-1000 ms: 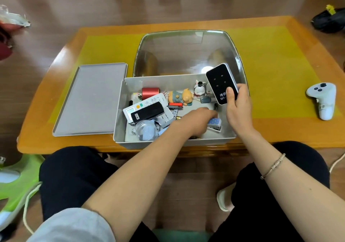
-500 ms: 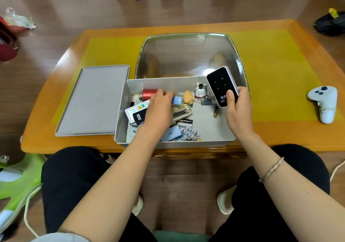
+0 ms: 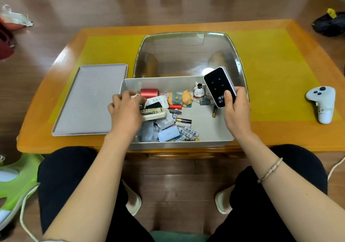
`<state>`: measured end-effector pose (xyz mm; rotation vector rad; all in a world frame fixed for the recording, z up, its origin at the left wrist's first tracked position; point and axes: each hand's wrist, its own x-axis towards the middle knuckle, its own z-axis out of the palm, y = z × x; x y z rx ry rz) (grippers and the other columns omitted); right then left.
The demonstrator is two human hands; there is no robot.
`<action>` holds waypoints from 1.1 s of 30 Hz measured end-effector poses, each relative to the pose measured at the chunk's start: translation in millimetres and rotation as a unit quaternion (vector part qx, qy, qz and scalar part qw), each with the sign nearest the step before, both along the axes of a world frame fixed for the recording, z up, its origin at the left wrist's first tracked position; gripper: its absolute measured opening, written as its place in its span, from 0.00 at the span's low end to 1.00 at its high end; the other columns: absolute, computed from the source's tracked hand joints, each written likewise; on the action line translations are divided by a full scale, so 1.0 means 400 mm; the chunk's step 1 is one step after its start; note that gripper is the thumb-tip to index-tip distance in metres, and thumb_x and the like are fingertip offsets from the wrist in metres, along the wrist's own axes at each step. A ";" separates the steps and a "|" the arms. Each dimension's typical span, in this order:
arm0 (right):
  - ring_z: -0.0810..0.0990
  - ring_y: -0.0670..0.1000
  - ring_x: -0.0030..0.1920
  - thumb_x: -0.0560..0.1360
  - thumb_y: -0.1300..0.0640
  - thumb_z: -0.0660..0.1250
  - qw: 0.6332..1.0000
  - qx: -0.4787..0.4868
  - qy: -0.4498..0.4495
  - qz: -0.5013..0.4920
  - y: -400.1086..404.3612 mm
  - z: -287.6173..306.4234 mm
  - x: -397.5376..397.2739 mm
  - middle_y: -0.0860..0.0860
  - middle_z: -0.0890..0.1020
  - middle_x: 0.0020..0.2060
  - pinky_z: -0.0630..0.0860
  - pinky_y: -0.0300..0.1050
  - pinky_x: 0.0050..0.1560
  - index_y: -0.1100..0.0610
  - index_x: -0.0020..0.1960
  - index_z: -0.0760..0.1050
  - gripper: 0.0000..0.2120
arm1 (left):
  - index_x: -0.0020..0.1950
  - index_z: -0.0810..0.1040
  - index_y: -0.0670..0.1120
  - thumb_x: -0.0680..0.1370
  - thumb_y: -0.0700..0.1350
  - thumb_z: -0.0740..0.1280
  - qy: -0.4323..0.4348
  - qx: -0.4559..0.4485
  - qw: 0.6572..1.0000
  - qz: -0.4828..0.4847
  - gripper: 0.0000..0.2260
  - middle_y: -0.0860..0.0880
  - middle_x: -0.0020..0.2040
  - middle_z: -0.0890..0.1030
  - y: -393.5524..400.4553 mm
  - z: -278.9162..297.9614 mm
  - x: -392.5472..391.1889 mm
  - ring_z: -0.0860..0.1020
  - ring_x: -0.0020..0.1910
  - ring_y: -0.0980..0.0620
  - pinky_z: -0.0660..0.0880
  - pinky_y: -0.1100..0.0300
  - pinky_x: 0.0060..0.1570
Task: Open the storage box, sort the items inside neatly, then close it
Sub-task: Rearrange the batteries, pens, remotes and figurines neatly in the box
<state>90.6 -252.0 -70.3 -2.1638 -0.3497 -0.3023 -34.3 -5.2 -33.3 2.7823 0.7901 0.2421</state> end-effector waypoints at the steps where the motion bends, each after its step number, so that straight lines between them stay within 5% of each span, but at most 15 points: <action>1: 0.69 0.46 0.46 0.82 0.53 0.55 1.000 0.001 -0.001 0.001 0.000 0.000 0.000 0.49 0.71 0.46 0.65 0.29 0.38 0.60 0.55 0.69 0.11 | 0.65 0.76 0.50 0.73 0.31 0.64 0.003 0.021 1.000 0.004 0.23 0.44 0.68 0.69 -0.017 0.001 0.004 0.62 0.65 0.39 0.61 0.46 0.61; 4: 0.70 0.48 0.47 0.82 0.53 0.55 1.000 0.005 -0.005 0.005 0.000 0.000 -0.001 0.49 0.72 0.46 0.64 0.31 0.38 0.60 0.55 0.68 0.10 | 0.66 0.74 0.48 0.72 0.33 0.65 -0.045 0.050 0.998 -0.004 0.24 0.44 0.69 0.68 -0.082 0.007 0.026 0.62 0.67 0.40 0.61 0.45 0.63; 7: 0.72 0.50 0.47 0.82 0.53 0.55 1.000 0.012 -0.005 0.006 0.000 -0.001 0.000 0.51 0.73 0.47 0.66 0.36 0.40 0.59 0.55 0.68 0.10 | 0.64 0.75 0.47 0.73 0.36 0.64 -0.071 0.002 0.985 -0.156 0.19 0.45 0.67 0.70 -0.168 -0.004 0.070 0.65 0.65 0.43 0.63 0.50 0.62; 10: 0.73 0.52 0.47 0.82 0.53 0.55 1.000 0.015 -0.008 0.007 0.000 -0.002 0.000 0.52 0.74 0.47 0.68 0.42 0.42 0.60 0.55 0.68 0.10 | 0.68 0.72 0.50 0.78 0.39 0.60 0.014 -0.042 0.945 -0.323 0.19 0.46 0.70 0.69 -0.244 -0.042 0.128 0.63 0.69 0.44 0.61 0.49 0.66; 13: 0.73 0.54 0.48 0.82 0.54 0.56 1.000 0.012 -0.014 0.006 0.000 -0.001 0.001 0.54 0.73 0.47 0.70 0.47 0.44 0.63 0.54 0.68 0.11 | 0.72 0.68 0.52 0.80 0.40 0.57 0.123 -0.077 0.917 -0.372 0.21 0.44 0.72 0.66 -0.292 -0.079 0.188 0.63 0.69 0.42 0.63 0.46 0.67; 19: 0.70 0.52 0.47 0.81 0.55 0.56 1.000 0.000 -0.015 0.000 -0.001 0.003 0.002 0.51 0.71 0.46 0.65 0.41 0.44 0.63 0.54 0.68 0.11 | 0.74 0.64 0.56 0.80 0.41 0.55 0.219 -0.038 0.901 -0.374 0.23 0.44 0.73 0.63 -0.325 -0.117 0.244 0.62 0.68 0.41 0.65 0.46 0.61; 24: 0.69 0.50 0.47 0.82 0.54 0.56 1.000 -0.009 -0.006 -0.001 -0.001 0.002 0.002 0.51 0.71 0.46 0.64 0.39 0.44 0.63 0.54 0.69 0.12 | 0.69 0.71 0.47 0.79 0.39 0.55 0.217 -0.013 0.904 -0.367 0.19 0.45 0.73 0.64 -0.316 -0.115 0.227 0.64 0.67 0.42 0.65 0.46 0.60; 33: 0.69 0.50 0.49 0.81 0.52 0.56 0.998 -0.058 -0.002 0.007 0.000 0.007 0.000 0.55 0.75 0.49 0.65 0.40 0.44 0.61 0.56 0.69 0.13 | 0.56 0.79 0.42 0.79 0.42 0.57 0.165 -0.007 0.937 -0.307 0.13 0.43 0.53 0.79 -0.248 -0.095 0.140 0.72 0.56 0.43 0.67 0.50 0.55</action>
